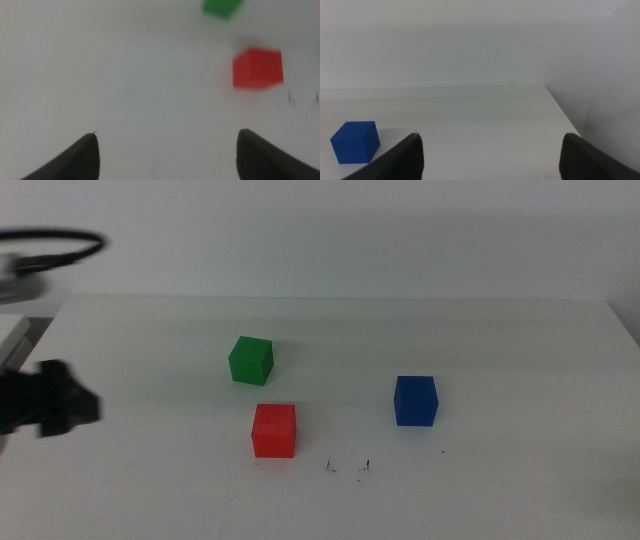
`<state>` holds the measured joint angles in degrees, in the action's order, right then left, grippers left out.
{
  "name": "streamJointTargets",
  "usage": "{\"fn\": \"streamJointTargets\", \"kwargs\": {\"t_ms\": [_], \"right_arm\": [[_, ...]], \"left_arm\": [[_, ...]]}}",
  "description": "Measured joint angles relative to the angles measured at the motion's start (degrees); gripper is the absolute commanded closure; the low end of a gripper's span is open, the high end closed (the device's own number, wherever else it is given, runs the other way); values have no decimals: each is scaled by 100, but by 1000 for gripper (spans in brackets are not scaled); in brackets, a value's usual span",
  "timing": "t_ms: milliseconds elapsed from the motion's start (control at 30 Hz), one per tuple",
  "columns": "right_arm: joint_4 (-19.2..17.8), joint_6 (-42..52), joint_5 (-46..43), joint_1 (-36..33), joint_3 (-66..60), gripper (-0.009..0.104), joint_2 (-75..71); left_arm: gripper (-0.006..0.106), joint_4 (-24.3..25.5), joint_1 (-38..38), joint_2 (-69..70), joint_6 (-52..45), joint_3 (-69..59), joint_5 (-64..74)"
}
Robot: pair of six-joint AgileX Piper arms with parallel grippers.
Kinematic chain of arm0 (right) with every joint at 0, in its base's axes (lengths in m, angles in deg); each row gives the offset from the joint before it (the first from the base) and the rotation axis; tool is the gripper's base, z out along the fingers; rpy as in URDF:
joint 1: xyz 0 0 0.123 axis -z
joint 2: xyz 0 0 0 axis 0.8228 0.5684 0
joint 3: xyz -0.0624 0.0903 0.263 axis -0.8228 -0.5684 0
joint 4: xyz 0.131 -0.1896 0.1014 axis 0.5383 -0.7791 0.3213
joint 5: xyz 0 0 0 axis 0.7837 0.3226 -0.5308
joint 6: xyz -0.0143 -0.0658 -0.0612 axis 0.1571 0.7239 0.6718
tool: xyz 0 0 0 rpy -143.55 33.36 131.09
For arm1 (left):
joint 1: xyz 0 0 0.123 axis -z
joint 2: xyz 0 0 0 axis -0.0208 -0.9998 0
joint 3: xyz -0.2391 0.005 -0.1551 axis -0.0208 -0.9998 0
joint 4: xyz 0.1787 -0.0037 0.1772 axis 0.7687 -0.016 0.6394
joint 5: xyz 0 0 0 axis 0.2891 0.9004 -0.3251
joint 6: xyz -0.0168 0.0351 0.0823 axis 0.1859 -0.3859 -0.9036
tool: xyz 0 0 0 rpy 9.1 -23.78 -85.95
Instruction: Stack red cubes first, then green, then blue cubes in a specific spot.
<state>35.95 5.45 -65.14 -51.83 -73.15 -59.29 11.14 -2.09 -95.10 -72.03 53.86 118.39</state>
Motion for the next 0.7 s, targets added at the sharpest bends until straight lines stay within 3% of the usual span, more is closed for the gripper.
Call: {"fn": "streamJointTargets", "kwargs": {"t_ms": [167, 433, 533, 700], "right_arm": [[0, 0, 0, 0, 0, 2, 0], [0, 0, 0, 0, 0, 2, 0], [0, 0, 0, 0, 0, 2, 0], [0, 0, 0, 0, 0, 2, 0]], "left_arm": [[7, 343, 1028, -1367, 431, 603, -40], [7, 1842, 2975, -3173, 2480, 1782, -43], [7, 2152, 3309, -3771, 2939, 2228, -6], [7, 2166, 3449, -4503, 3214, 2681, -95]]}}
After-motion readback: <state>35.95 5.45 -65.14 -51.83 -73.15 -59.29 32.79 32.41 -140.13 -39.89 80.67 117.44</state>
